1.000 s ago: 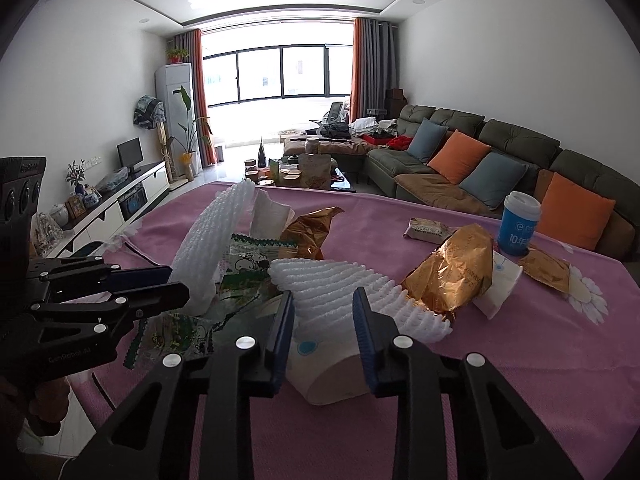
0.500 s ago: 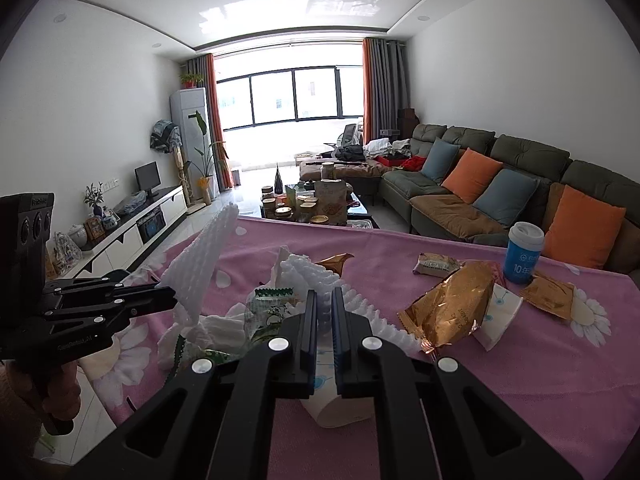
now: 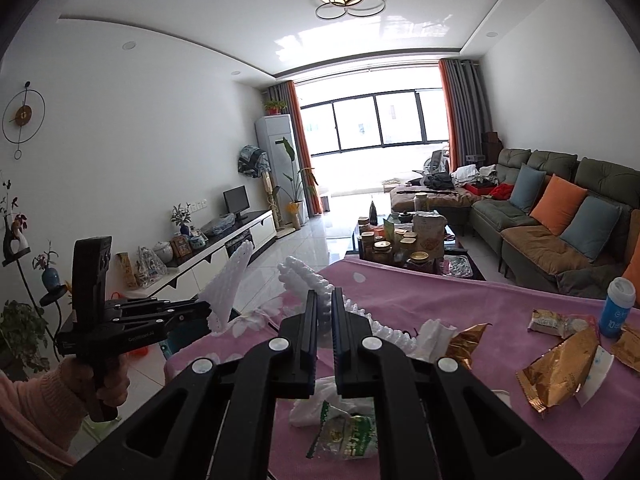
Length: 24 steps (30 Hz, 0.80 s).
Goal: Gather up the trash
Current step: 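Grasp a white foam net with the left tool while the right tool grasps another, then carry both foam nets to the teal wastebasket and open both tools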
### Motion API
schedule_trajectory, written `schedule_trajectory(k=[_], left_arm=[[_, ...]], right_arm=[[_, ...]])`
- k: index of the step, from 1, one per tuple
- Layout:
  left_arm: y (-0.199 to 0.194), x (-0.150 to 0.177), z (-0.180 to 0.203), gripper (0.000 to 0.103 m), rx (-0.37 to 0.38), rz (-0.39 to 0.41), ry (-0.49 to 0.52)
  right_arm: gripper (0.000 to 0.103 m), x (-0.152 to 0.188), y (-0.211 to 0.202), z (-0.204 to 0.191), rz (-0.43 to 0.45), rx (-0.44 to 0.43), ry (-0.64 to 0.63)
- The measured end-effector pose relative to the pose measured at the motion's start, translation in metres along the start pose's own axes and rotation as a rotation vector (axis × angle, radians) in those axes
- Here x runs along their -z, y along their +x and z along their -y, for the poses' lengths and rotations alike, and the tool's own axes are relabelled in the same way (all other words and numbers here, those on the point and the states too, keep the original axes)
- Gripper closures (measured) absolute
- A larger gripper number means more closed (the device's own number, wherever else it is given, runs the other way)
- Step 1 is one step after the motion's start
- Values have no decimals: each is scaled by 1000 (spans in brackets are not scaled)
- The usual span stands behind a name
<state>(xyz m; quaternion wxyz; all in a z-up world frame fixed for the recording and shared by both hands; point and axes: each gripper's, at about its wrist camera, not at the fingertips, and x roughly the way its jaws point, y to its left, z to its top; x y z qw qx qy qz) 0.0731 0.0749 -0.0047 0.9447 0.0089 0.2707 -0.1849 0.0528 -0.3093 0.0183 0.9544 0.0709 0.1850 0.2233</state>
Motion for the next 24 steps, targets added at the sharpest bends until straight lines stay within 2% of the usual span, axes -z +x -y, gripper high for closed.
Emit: schedule_trajectory(k=[6,11,18,24], left_arm=[[-19,6,-61,92,-131,-46,-54],[-34,5,-94,92,-215,-97,-46],[-38,16,-137,92,-289,-198,-101],[-10,41,-160,92,-303,-239,-188]], right_arm=[[97,-7,66,-39,-84,-191,4],[97,-12,108,-70,-133,-295,7],[97,-13,170,-100,-236,-419,45],[97,-2,232,-127,-346,-483,73]])
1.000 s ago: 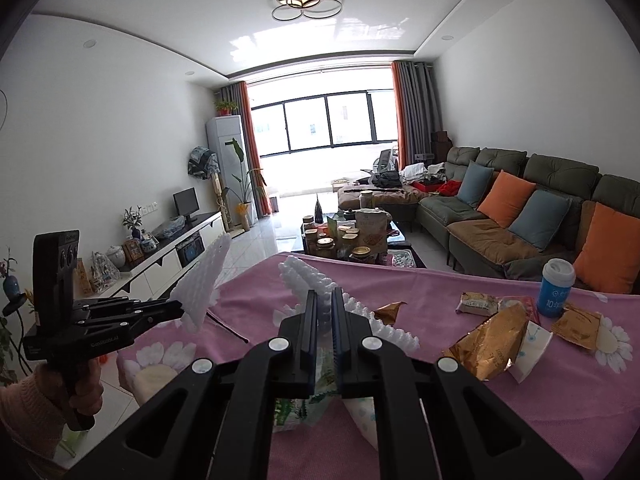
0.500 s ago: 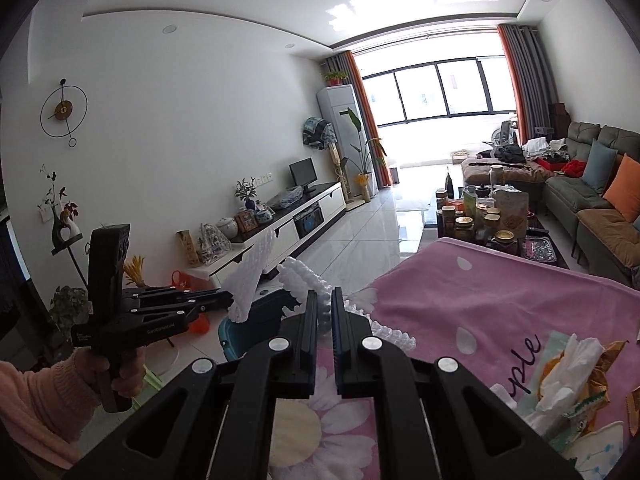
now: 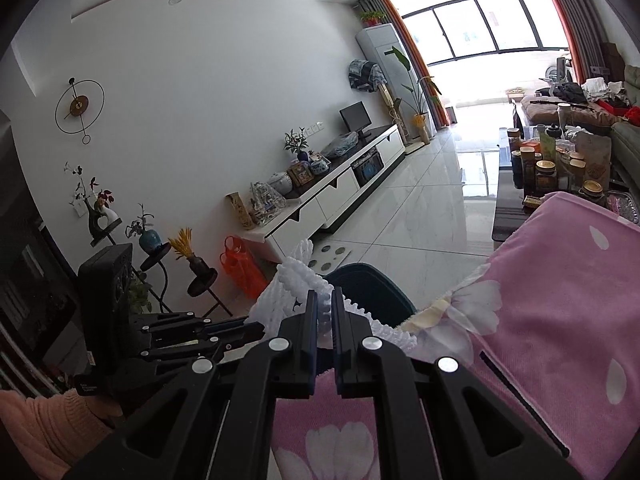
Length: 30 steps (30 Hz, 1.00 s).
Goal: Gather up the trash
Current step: 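Carry both foam nets to the teal wastebasket and open both tools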
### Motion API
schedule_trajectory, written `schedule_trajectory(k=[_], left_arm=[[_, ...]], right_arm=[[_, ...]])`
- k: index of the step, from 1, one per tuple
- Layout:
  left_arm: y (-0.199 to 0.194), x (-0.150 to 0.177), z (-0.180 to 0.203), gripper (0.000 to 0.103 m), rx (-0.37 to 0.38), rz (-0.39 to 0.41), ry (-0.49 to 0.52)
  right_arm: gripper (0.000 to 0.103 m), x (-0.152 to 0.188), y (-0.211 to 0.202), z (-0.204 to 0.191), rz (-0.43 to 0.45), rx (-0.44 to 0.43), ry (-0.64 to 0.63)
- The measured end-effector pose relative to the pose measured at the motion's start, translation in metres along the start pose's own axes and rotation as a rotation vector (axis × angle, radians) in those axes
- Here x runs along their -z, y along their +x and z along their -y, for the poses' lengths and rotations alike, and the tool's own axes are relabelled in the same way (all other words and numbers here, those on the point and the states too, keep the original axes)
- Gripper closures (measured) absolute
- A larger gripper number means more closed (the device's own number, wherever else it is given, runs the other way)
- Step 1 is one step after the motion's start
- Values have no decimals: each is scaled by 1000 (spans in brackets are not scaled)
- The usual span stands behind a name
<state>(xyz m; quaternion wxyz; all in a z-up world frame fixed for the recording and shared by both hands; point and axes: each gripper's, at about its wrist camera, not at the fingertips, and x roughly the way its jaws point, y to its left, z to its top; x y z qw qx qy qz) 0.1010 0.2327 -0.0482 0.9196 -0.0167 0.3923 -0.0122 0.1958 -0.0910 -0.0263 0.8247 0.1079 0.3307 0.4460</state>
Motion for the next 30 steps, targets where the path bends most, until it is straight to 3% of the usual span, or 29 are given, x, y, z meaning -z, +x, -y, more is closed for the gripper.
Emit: schedule_trajectory(k=[8,17,18,20,21,26,30], left_arm=[[57,7,-14,91,-6,-78,-44],[106,6,-25,85,0,-120,-137],[110,6,-25,84,-1,-123,-142],[116,9,-22,72,-3,-130,-149],[119,10,-23,70,2,-130,-155],[120,9,-23,62,0,-112,-175],[100,7,-23,59,-19,-48,-195]], right_arm=[[97,-4,78,5,-127,-14,71],[93,-1,131,20,-240,14,182],[92,0,134,22,-250,35,189],[74,0,137,23,-270,50,200],[70,0,135,23,-264,62,195],[67,2,117,26,-236,77,174],[65,3,86,28,-194,69,170]])
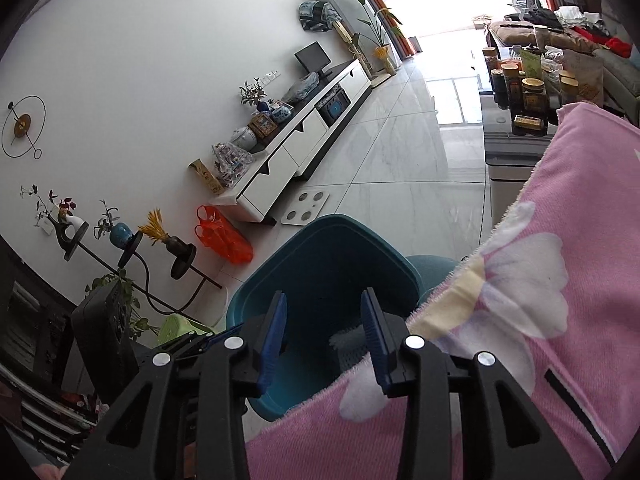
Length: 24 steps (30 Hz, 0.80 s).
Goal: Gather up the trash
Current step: 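Carry both foam nets to the teal wastebasket and open both tools, then grasp the white tissue with the left tool while the right tool grasps the paper cup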
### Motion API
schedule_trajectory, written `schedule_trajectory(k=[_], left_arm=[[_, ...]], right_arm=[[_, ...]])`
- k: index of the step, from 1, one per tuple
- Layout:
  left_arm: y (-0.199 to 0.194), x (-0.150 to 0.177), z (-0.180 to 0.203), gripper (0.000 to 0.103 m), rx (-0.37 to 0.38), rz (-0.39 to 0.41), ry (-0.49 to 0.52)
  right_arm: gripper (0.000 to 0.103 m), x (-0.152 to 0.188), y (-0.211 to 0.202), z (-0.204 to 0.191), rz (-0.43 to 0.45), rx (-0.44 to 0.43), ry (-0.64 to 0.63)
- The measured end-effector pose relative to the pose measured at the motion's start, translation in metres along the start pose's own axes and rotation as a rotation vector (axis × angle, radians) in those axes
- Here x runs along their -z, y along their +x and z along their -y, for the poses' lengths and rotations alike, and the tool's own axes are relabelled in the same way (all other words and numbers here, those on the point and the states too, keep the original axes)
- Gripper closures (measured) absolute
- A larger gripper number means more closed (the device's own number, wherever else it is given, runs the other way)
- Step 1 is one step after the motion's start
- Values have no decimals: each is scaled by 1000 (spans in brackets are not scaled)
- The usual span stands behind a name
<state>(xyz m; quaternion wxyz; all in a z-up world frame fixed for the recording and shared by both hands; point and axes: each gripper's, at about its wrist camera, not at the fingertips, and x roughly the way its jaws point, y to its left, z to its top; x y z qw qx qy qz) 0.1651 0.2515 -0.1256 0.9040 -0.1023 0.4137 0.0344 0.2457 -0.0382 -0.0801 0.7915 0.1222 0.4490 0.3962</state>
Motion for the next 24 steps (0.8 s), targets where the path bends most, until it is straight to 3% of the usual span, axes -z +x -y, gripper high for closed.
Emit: schedule_trajectory(k=[5,12,16,24], left_arm=[[-47,3,4,52,13,107,17],[-109,21,43,50,104,202,89],[-129,39,88,44,209,223,175],[-128,81,206,40,449,162,394]], right_arm=[[55,14,-58,-2,73,3,-60],[50,58,-138,4,169,64,-158],[50,89,-185,26,240,126,-137],[50,143,-269,67,363,378,-38]])
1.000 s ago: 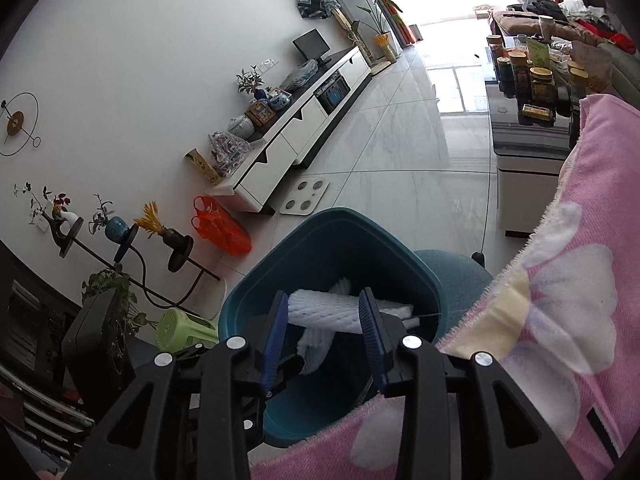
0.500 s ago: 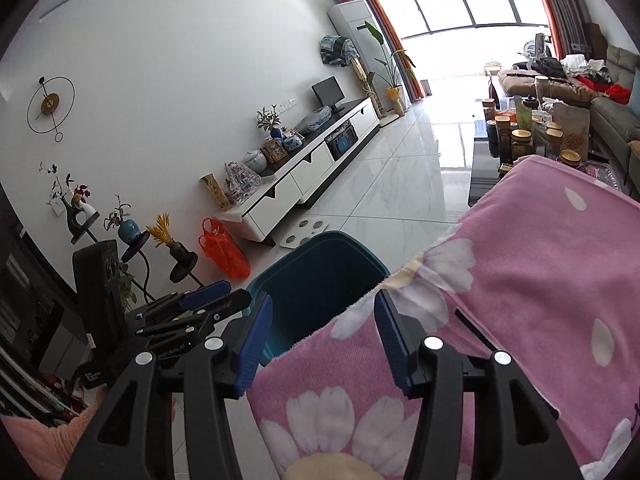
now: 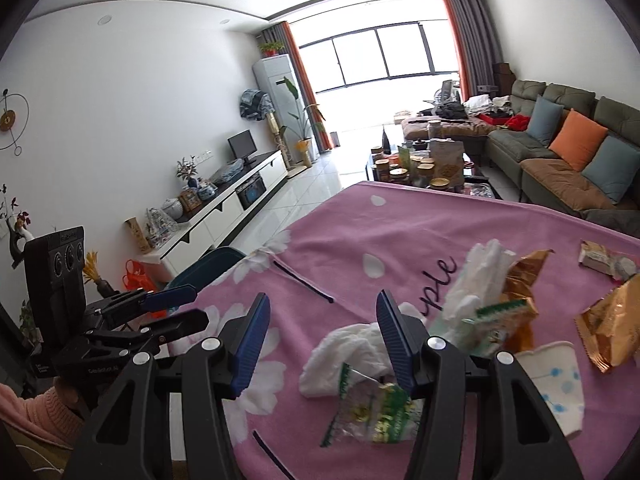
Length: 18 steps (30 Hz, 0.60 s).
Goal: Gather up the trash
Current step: 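Grasp the white tissue with the left tool while the right tool grasps the paper cup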
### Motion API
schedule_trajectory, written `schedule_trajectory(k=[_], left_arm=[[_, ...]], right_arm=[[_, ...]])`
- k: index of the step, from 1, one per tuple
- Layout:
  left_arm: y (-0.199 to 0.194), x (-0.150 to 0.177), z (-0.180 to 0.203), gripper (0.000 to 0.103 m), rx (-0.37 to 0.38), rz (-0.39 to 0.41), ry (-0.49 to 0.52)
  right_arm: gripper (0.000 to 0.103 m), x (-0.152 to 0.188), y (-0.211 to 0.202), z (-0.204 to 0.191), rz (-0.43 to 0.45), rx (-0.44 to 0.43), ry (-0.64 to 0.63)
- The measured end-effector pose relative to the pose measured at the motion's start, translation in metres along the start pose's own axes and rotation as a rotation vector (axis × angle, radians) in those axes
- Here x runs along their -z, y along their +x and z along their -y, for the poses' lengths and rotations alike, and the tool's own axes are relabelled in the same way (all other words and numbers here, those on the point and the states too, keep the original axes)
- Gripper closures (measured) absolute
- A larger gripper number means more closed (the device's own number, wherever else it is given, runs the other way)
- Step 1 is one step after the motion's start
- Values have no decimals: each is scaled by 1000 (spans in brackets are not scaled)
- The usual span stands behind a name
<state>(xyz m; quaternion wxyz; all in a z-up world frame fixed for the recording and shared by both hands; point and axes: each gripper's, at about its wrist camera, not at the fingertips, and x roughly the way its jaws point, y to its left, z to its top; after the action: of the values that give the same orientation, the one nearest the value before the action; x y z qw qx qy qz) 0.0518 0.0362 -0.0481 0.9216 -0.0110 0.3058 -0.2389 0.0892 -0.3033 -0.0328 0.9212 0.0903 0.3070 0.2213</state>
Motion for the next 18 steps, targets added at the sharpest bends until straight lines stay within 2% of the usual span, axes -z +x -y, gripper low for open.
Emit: schedule_trajectory(k=[4,7,10,12,15,18], left_arm=[[30,2,37,39,49,-49,69],[51,0,44,39,77,-88,69],[67,1,49,39,71,-119,78],[75,1,49,38,55,-145,74],[85,1,40,40,72,-181,35],[96,1,39,41,88,-218,23]], right_arm=[[50,5,-19,41,22,108,57],[50,10,-27,62,21,155,91],[50,15,-30,75,8,222,89],[46,22,-36,86,-3,245,102],[42,33,-40,98,-21,296,126],[36,46,-45,109,-39,300,170]])
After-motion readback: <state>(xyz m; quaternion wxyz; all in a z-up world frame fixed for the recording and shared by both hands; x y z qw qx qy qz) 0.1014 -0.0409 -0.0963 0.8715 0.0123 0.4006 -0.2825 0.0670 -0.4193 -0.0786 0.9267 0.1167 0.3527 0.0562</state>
